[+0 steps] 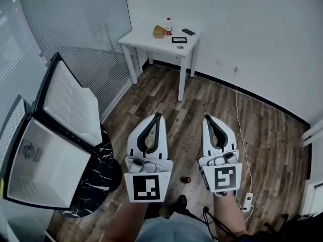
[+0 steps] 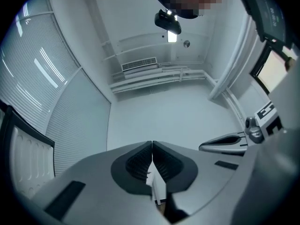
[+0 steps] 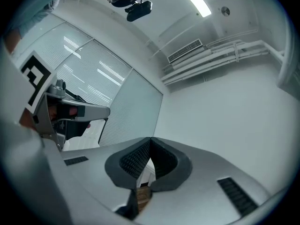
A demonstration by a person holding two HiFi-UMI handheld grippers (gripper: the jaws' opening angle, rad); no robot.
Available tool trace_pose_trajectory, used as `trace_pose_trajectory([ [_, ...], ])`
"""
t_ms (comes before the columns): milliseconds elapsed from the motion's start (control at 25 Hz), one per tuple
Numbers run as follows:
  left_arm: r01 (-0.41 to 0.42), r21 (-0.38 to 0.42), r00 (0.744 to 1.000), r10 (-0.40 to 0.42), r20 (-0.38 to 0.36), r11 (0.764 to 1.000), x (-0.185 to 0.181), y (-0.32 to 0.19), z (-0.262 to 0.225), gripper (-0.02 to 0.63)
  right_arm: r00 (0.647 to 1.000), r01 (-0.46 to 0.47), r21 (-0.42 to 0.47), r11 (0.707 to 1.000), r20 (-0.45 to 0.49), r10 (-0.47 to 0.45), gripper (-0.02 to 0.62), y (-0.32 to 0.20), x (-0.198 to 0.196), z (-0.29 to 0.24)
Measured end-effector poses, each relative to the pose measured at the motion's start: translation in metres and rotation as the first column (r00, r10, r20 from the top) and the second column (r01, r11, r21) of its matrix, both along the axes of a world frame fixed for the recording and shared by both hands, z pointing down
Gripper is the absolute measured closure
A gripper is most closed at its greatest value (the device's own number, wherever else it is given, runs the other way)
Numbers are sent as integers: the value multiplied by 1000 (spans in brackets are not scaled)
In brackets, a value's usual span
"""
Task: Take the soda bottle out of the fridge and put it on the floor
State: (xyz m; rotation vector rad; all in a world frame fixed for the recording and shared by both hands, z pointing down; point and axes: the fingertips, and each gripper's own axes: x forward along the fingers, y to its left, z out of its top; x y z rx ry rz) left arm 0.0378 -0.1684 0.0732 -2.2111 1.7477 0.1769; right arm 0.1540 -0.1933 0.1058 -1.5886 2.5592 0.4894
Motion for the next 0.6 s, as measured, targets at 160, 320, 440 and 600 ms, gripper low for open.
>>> trace_pose_trajectory([
  [160,8,21,1000,-8,-4,1000,-11,7,-9,586,1000,-4,22,1000,7,4,584,4,-7,-14],
  [320,10,38,1000,-9,-18,999,-22,10,-17,586,1000,5,39,999,11,-5,584,6,-17,-24],
  [440,17,45,1000,-17,-4,999,-29,10,-20,586,1000,12,59,998,8,-13,584,4,-27,-32],
  [600,18,57,1000,-19,17,998,-36,10,-25,586,1000,18,65,998,4,-18,584,2,-39,-38],
])
